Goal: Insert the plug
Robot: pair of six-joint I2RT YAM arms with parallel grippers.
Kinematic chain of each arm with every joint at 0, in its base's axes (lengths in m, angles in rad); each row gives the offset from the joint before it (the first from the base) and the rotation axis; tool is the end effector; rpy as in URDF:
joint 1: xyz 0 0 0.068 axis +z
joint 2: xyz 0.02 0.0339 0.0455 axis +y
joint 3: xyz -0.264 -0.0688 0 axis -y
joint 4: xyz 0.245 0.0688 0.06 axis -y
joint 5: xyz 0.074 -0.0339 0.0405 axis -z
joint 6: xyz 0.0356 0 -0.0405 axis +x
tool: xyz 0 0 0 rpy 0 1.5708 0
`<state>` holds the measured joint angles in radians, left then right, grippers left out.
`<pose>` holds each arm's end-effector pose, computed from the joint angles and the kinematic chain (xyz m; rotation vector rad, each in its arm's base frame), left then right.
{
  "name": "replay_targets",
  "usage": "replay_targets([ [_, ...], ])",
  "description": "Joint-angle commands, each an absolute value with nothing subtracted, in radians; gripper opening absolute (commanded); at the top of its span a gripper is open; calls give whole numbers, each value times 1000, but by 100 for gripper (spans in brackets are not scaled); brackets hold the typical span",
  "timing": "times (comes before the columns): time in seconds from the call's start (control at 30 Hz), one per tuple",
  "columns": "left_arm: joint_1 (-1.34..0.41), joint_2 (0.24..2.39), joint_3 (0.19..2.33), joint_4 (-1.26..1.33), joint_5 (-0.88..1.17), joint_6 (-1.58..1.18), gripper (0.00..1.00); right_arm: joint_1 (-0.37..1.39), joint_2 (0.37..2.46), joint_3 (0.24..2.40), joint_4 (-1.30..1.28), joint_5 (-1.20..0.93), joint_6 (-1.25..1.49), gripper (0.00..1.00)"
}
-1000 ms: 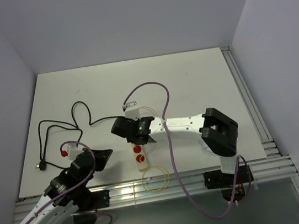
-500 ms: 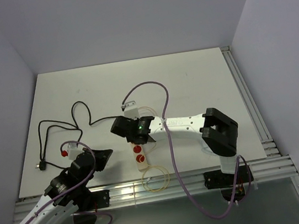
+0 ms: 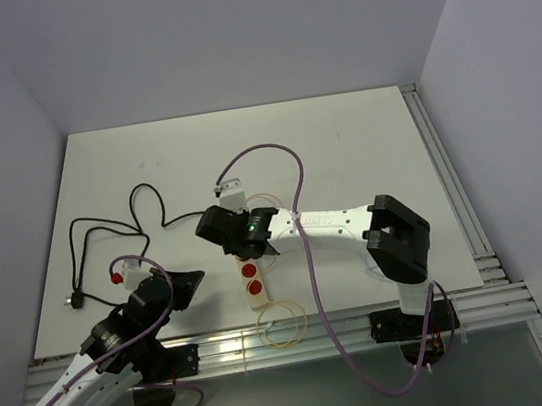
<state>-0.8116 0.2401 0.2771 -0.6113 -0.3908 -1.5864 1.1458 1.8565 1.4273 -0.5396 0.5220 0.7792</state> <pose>0.0759 -0.0603 0.1872 -1.0766 1.9959 -0.9807 0.1817 0.3585 0.2330 -0.2390 2.3680 0.2422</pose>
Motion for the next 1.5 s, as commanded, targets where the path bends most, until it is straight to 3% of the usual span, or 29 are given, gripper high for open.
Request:
replay_targets([
  [0.0, -813, 233, 305, -615, -416, -1572, 0, 1150, 1871, 1451, -525, 543, 779, 0],
  [0.87, -813, 244, 305, -604, -414, -1566, 0, 1151, 1985, 1462, -545, 551, 772, 0],
  [1.2, -815, 215, 311, -643, -426, -1568, 0, 1187, 1953, 1195, -431, 551, 850, 0],
  [1.47, -813, 244, 327, -643, -420, -1562, 0, 1273, 1971, 1143, -425, 595, 910, 0],
])
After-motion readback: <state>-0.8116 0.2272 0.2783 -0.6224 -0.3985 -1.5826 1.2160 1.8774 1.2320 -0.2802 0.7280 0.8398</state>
